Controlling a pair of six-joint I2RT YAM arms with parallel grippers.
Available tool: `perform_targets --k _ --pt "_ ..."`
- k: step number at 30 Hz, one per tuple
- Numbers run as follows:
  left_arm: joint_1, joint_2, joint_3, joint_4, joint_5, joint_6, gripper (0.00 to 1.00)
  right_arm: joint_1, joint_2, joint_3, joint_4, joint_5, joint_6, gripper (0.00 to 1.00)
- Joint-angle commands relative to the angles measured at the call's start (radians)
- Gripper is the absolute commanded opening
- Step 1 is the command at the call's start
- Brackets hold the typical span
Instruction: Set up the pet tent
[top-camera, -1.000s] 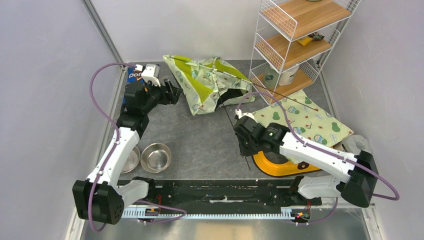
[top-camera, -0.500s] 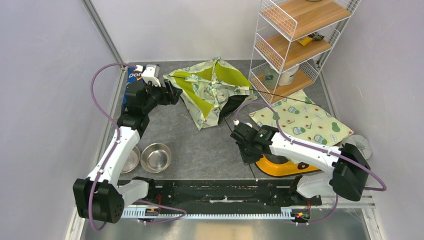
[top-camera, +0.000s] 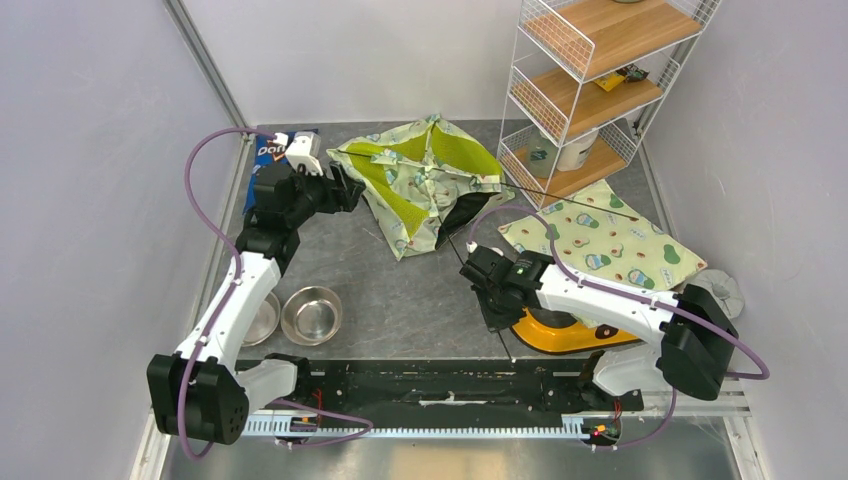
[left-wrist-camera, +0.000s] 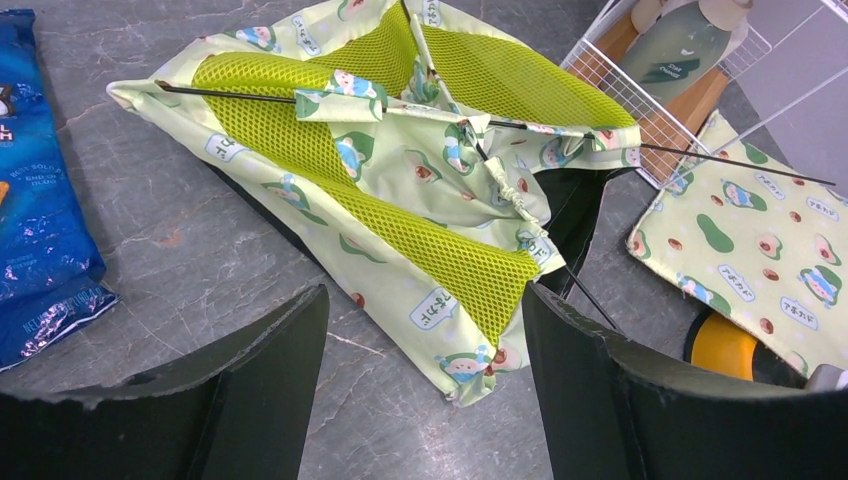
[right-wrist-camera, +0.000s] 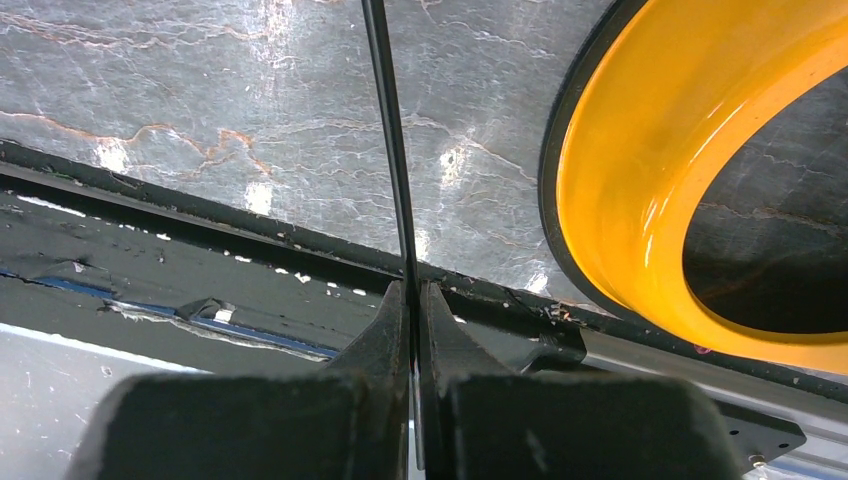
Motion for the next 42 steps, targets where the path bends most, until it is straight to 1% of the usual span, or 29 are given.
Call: perform_targets --k 1,6,8,11,14,18,23,29,33,37,42 --pt "-0.003 -0.004 -0.013 0.014 -0.009 -0.026 0.78 -0.026 -0.005 0.013 0.088 0.086 0.037 0.0" --pt "-0.003 -0.005 -0.026 0.006 0.004 -0.043 0.78 -0.027 -0.015 0.022 0.107 0.085 0.04 0.0" --pt "-0.003 -0.009 -0.046 -0.003 0.017 -0.075 0.77 -0.026 -0.02 0.03 0.121 0.084 0.041 0.0" --pt "-0.004 -0.006 -0.109 0.01 0.036 -0.189 0.77 -0.027 -0.019 0.053 0.137 0.085 0.049 0.0" --pt "-0.011 0.028 -0.169 0.004 0.033 -0.299 0.76 -0.028 -0.015 0.086 0.137 0.091 0.059 0.0" --pt "-0.036 0.096 -0.192 -0.04 0.039 -0.353 0.73 -0.052 -0.016 0.14 0.111 0.108 0.07 0.0" --pt "-0.094 0.14 -0.196 -0.035 0.047 -0.327 0.73 -0.115 -0.006 0.22 0.119 0.097 0.086 0.0" --pt "-0.136 0.15 -0.213 0.052 0.035 -0.277 0.73 -0.145 0.017 0.291 0.15 0.058 0.101 0.0" --pt "-0.137 0.144 -0.219 0.148 0.0 -0.257 0.73 -0.156 0.019 0.32 0.15 0.036 0.094 0.0" --pt "-0.137 0.112 -0.228 0.237 -0.049 -0.201 0.74 -0.168 0.007 0.326 0.15 0.024 0.092 0.0" --pt "-0.137 0.082 -0.234 0.388 -0.013 -0.131 0.75 -0.175 -0.007 0.331 0.15 0.015 0.085 0.0"
